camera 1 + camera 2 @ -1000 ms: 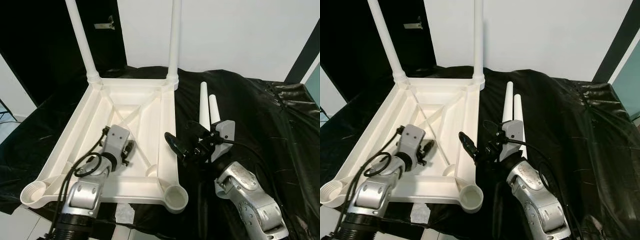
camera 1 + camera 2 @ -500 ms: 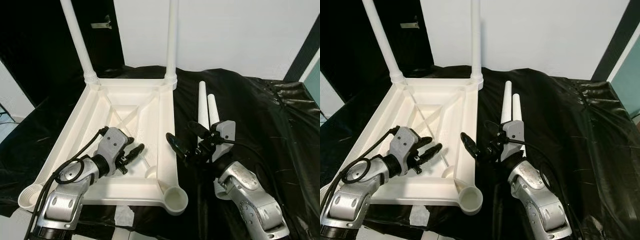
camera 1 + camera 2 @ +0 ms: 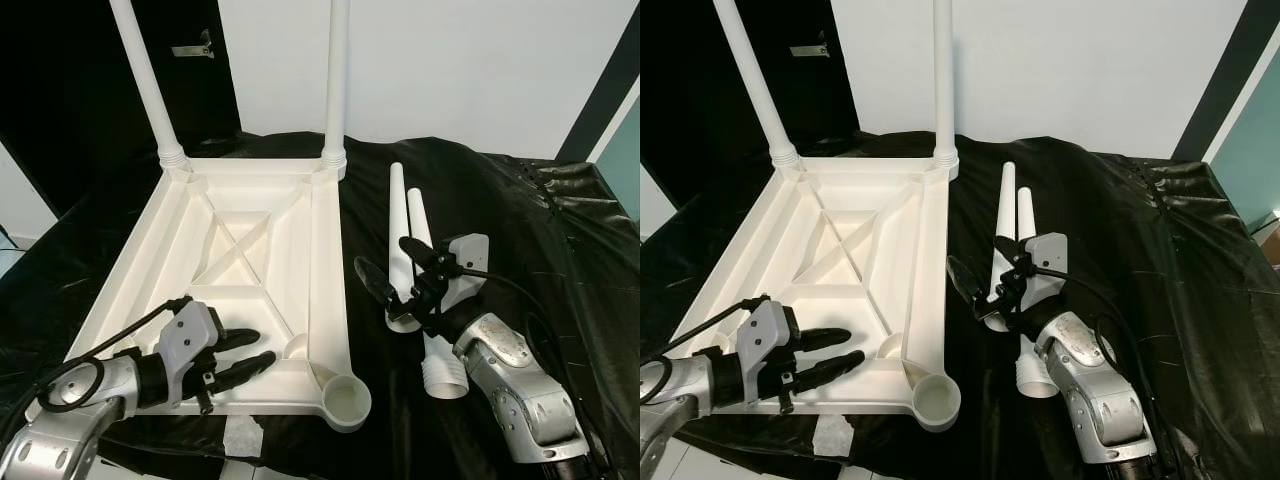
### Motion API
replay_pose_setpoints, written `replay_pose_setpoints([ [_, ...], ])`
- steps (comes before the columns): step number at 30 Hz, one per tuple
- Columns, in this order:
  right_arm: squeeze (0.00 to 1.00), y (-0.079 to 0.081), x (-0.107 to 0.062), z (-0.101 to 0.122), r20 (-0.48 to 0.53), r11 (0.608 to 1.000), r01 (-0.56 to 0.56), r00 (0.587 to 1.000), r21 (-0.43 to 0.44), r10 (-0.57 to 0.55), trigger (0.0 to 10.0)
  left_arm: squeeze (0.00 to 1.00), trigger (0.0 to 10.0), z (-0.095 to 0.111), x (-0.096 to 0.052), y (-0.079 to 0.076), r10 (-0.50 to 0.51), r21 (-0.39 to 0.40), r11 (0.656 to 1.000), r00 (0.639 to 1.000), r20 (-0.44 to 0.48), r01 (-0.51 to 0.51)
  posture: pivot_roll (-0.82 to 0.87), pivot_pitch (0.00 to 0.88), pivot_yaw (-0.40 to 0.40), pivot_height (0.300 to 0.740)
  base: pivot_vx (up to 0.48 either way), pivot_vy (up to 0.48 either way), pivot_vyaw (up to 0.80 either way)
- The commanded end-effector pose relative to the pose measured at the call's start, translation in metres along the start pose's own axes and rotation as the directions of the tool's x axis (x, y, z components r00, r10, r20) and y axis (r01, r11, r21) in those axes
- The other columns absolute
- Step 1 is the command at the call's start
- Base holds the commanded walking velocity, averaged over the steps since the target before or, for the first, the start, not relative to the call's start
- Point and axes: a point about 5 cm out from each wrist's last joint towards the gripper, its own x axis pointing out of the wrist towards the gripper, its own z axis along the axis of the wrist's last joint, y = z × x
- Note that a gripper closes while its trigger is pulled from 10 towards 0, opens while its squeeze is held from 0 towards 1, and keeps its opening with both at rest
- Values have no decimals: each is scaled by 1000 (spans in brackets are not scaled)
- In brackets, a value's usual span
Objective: Building children table
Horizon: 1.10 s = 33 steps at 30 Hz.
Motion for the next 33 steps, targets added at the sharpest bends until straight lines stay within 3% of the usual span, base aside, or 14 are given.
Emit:
replay_pose_setpoints([
  [1, 0, -2, 2, 0, 0, 1000, -7, 1000, -14, 7, 10000, 0, 10000, -3, -3, -3, -57, 32, 998, 997, -50, 59, 49, 0, -34, 740, 0, 0, 0],
  [6, 0, -2, 3, 1, 4, 1000, -8, 1000, -17, 8, 10000, 0, 10000, -14, 2, 1, -2, 66, 998, 991, -135, 11, 45, 0, -36, 740, 0, 0, 0],
  [15, 0, -4, 4, 3, 9, 1000, -4, 1000, -24, 4, 10000, 0, 10000, -17, 10, 8, 56, 122, 992, 977, -205, -31, 40, 0, -32, 740, 0, 0, 0],
  [20, 0, -5, 5, 4, 15, 1000, 3, 1000, -26, -3, 10000, 0, 10000, -23, 19, 16, 135, 165, 982, 954, -266, -93, 37, 0, -27, 740, 0, 0, 0],
  [30, 0, -2, 6, 3, 16, 1000, 3, 1000, -20, -3, 10000, 0, 10000, -27, 29, 18, 153, 165, 981, 936, -318, -105, 34, 0, -17, 740, 0, 0, 0],
  [31, 0, -2, 6, 3, 17, 1000, 7, 1000, -19, -7, 10000, 0, 4863, -29, 31, 19, 153, 149, 983, 930, -334, -108, 32, 0, -14, 740, 0, 0, 0],
  [33, 0, -2, 7, 3, 18, 1000, 12, 1000, -17, -12, 10000, 0, 4745, -30, 33, 19, 151, 139, 984, 924, -352, -108, 31, 0, -11, 740, 0, 0, 0],
])
